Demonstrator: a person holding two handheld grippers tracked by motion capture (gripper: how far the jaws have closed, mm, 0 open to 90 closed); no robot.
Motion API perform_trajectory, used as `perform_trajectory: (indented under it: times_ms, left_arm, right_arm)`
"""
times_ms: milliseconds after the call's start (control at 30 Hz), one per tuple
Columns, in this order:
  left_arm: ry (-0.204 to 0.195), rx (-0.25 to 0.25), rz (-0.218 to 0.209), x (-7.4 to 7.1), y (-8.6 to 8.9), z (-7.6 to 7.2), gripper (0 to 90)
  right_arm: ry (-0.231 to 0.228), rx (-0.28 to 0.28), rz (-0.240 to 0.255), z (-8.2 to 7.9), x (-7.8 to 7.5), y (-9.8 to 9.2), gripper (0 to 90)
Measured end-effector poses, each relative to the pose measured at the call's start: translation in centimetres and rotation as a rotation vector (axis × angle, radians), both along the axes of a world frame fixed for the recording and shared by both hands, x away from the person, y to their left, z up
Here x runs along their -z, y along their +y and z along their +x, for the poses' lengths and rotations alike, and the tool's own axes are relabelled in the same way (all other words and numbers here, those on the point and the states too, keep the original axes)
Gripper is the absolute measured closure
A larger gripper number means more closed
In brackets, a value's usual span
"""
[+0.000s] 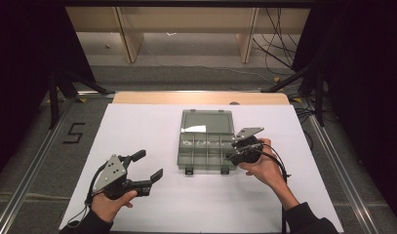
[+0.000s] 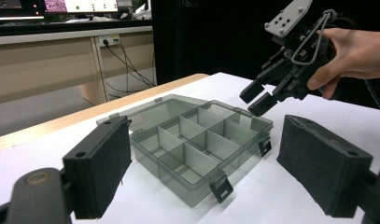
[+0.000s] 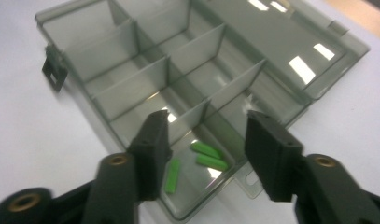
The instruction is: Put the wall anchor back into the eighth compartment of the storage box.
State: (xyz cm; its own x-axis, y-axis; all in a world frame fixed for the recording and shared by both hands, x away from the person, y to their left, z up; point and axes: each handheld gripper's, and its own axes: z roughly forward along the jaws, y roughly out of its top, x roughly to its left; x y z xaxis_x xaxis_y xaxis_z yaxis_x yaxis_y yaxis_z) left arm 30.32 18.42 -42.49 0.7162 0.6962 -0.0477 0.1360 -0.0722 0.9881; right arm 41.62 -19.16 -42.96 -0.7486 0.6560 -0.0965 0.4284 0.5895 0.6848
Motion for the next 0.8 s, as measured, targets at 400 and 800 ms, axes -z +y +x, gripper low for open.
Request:
perform_trajectory:
  times_ms: [400,800]
  left_arm:
    - [-0.004,0.006,-0.014,0.1,-0.1,0.1,16.4]
    - [-0.001,0.000,0.005,0.0,0.0,0.0,16.4]
  right_arm:
    - [-0.009,0.064,0.119,-1.3,-0.8,-1.0,32.9]
    - [-0.075,0.063,0.283,-4.2,-1.1,-1.2,28.4]
